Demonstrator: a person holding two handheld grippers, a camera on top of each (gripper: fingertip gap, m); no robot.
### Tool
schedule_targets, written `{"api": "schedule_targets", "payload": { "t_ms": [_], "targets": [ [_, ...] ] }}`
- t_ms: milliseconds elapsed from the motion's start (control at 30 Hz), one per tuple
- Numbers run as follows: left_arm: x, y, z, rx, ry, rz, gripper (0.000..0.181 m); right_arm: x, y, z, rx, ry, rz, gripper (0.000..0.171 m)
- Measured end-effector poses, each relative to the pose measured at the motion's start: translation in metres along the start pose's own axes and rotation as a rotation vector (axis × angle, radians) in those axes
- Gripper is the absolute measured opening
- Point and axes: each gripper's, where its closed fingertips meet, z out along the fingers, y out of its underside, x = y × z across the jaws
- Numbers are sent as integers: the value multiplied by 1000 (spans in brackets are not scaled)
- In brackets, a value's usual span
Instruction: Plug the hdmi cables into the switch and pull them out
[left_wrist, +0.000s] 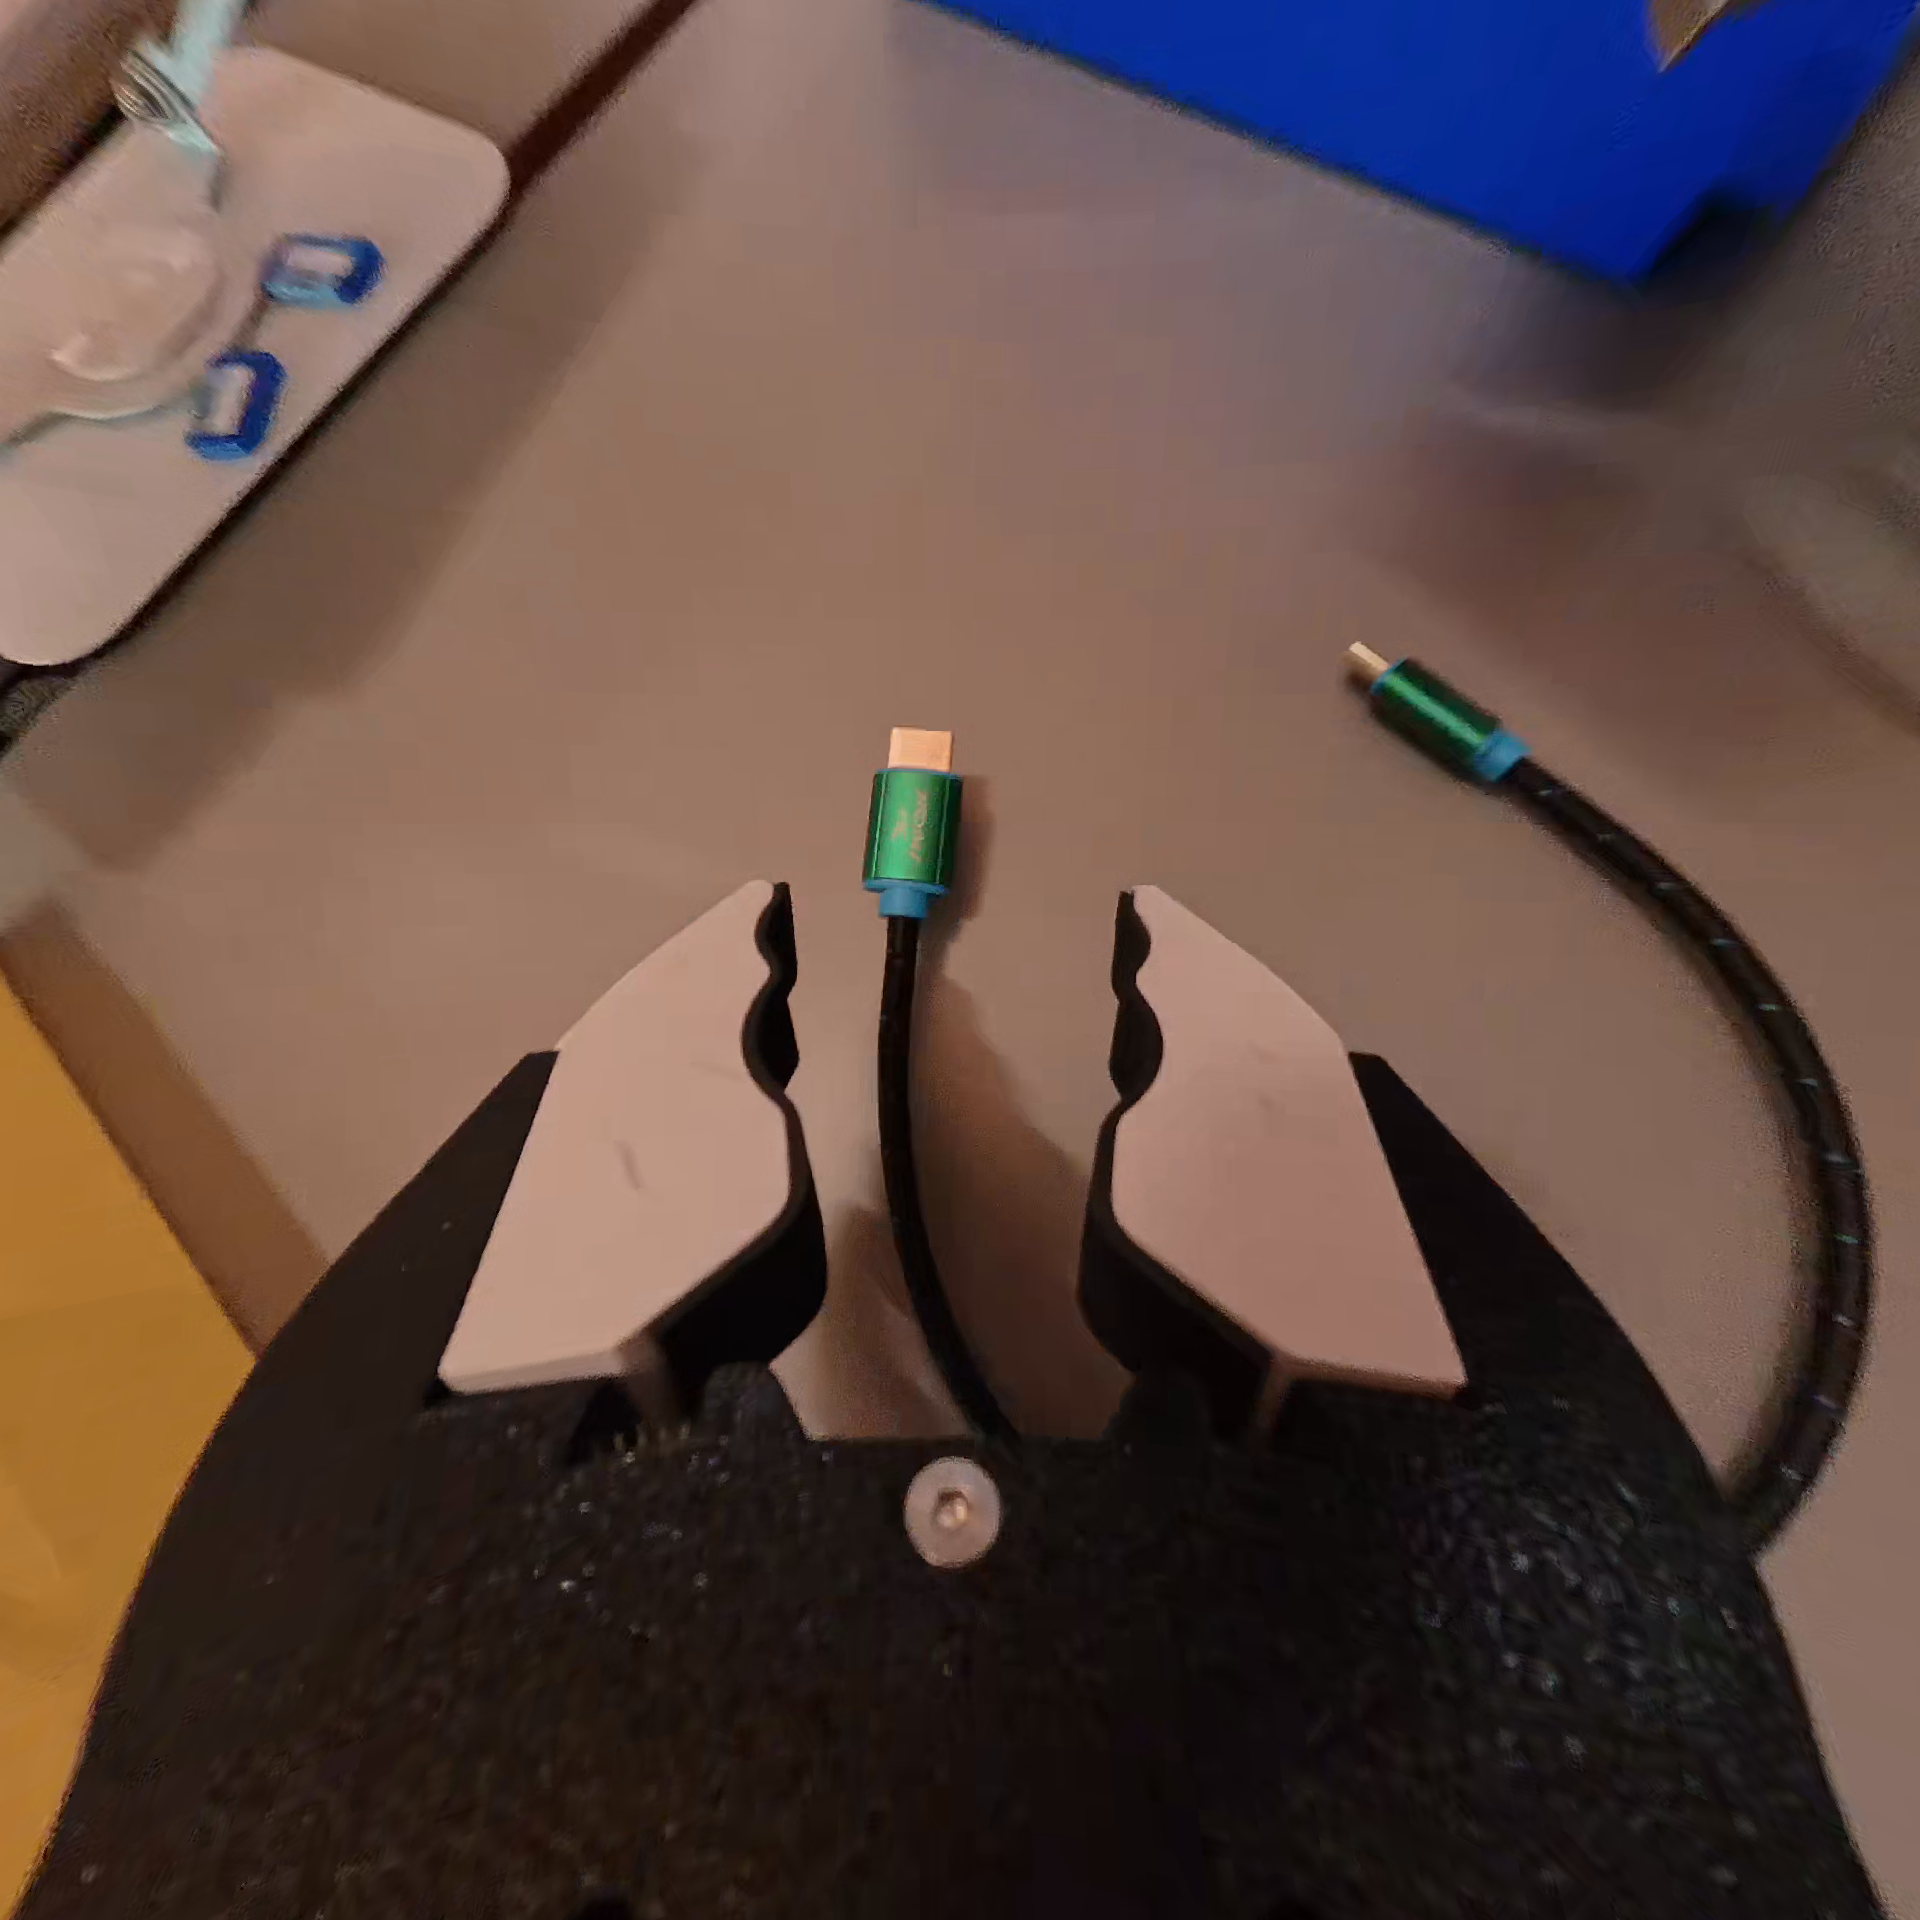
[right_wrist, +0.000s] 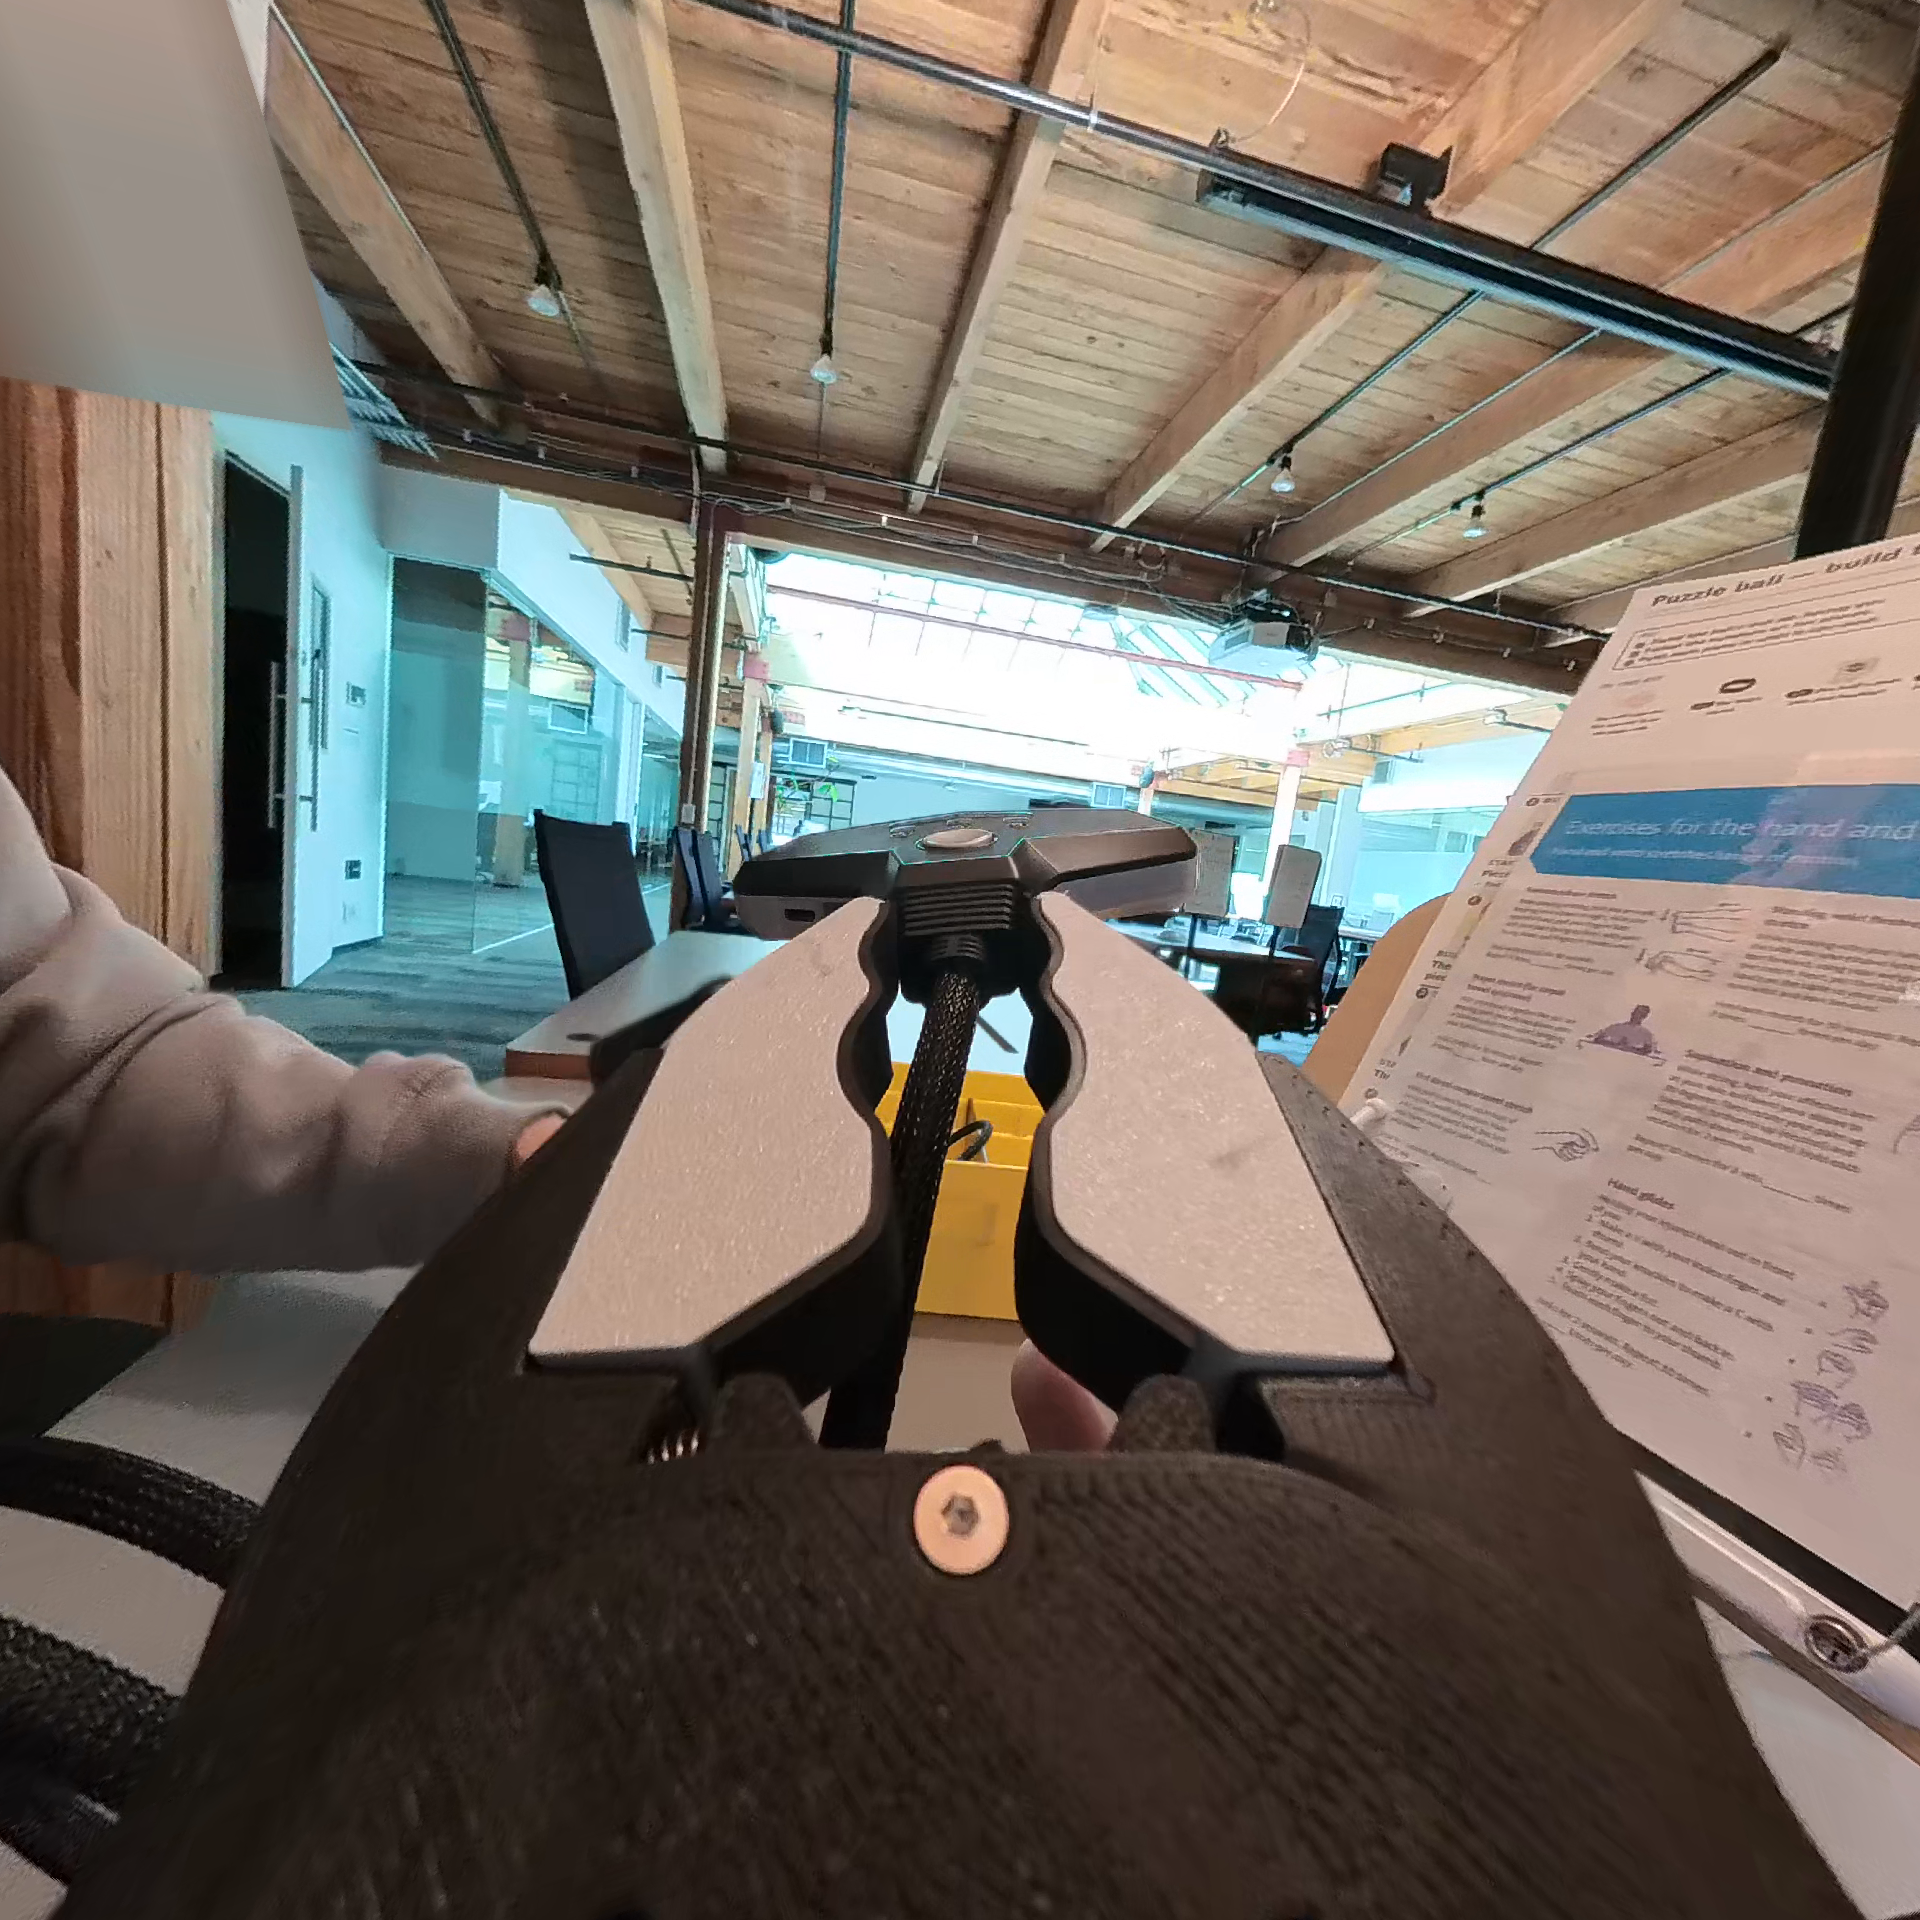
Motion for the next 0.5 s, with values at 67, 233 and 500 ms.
{"api": "schedule_targets", "payload": {
  "t_ms": [67,233,500],
  "targets": [
    [-4,8,18,-46,-8,-14,59,-1,3,1,-8,-9,0,22],
    [-3,14,39,-75,26,-77,54,-2,8,3,-13,-21,13,22],
    [-10,2,22,-21,-6,34,20,-3,15,5,-36,-32,19,22]
  ]
}}
